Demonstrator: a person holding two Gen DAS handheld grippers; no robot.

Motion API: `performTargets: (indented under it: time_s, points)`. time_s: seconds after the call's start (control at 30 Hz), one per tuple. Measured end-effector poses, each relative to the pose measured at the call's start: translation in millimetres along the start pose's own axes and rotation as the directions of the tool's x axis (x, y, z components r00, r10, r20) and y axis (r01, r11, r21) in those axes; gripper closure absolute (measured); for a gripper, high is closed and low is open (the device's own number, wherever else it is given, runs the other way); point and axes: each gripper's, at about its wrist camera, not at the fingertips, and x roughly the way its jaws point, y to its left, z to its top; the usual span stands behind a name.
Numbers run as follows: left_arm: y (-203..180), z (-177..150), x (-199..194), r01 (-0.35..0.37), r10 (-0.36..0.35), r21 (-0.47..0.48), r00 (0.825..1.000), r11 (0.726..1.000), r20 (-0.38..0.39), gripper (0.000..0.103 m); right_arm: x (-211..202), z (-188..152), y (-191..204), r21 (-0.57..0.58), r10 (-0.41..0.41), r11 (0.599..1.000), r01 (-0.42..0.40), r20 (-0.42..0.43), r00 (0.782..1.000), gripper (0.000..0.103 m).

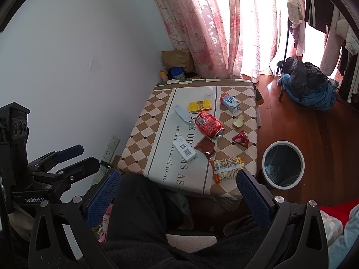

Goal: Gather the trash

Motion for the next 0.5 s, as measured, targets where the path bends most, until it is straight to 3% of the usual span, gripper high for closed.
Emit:
performTargets:
  time_s: [0.5]
  points:
    - [0.6, -5.5, 3.0, 0.003, -0.003, -0.001, 1.0, 1.0, -0.002, 0.0, -0.1, 2.5, 3.7, -0.008, 0.0, 1.0, 0.0, 0.001, 1.0, 0.0]
